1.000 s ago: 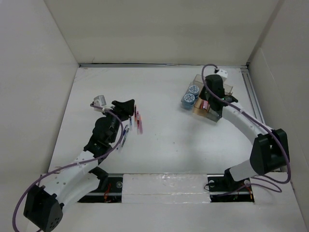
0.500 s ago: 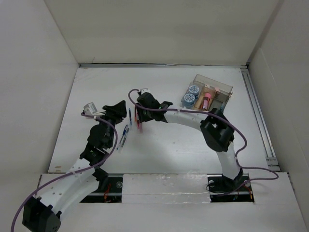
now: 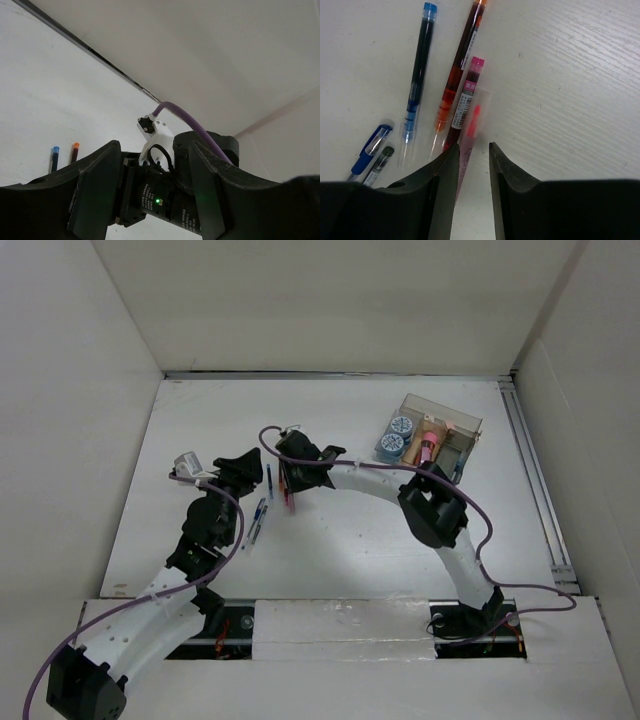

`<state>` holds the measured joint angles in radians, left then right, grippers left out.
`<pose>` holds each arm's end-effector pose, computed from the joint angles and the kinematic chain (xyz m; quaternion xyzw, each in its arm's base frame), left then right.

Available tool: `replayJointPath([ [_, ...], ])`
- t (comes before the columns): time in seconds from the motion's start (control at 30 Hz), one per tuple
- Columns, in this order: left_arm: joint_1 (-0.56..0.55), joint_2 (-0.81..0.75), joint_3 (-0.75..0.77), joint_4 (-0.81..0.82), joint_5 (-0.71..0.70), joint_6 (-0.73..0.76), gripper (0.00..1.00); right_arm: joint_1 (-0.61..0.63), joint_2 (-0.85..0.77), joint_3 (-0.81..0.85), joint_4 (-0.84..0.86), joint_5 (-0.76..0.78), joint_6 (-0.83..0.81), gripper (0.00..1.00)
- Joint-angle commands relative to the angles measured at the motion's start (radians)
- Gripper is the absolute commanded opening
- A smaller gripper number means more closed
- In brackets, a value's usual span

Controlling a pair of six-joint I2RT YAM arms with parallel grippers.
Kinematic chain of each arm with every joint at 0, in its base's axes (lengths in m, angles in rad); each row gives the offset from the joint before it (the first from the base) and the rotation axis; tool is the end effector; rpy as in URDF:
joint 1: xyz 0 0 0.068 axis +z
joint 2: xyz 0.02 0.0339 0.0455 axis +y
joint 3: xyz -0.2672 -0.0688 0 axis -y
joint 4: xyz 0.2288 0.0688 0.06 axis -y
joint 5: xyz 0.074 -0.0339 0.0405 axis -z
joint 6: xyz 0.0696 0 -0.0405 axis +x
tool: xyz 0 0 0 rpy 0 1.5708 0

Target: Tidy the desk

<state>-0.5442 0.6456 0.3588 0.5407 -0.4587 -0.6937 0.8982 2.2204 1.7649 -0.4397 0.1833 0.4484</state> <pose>0.1657 -0.0643 0.3014 -0.2238 0.5808 -0.3336 0.7081 0.3230 0.3852 0.1684 -0.1800 0.9226 0.1383 0.3118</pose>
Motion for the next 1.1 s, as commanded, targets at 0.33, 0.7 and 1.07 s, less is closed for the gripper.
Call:
replayJointPath([
  [0.33, -0.007, -0.029, 0.005, 0.035, 0.005, -0.004, 0.53, 0.018, 0.028, 0.036, -0.011, -0.016, 0.036, 0.34],
  [0.7, -0.007, -0.21, -0.083, 0.001, -0.133, -0.101, 0.56, 0.018, 0.015, -0.05, 0.026, -0.027, 0.076, 0.31],
  [1.07, -0.016, -0.192, -0.073, -0.005, -0.15, -0.122, 0.56, -0.001, -0.089, -0.14, 0.076, -0.042, 0.093, 0.0],
])
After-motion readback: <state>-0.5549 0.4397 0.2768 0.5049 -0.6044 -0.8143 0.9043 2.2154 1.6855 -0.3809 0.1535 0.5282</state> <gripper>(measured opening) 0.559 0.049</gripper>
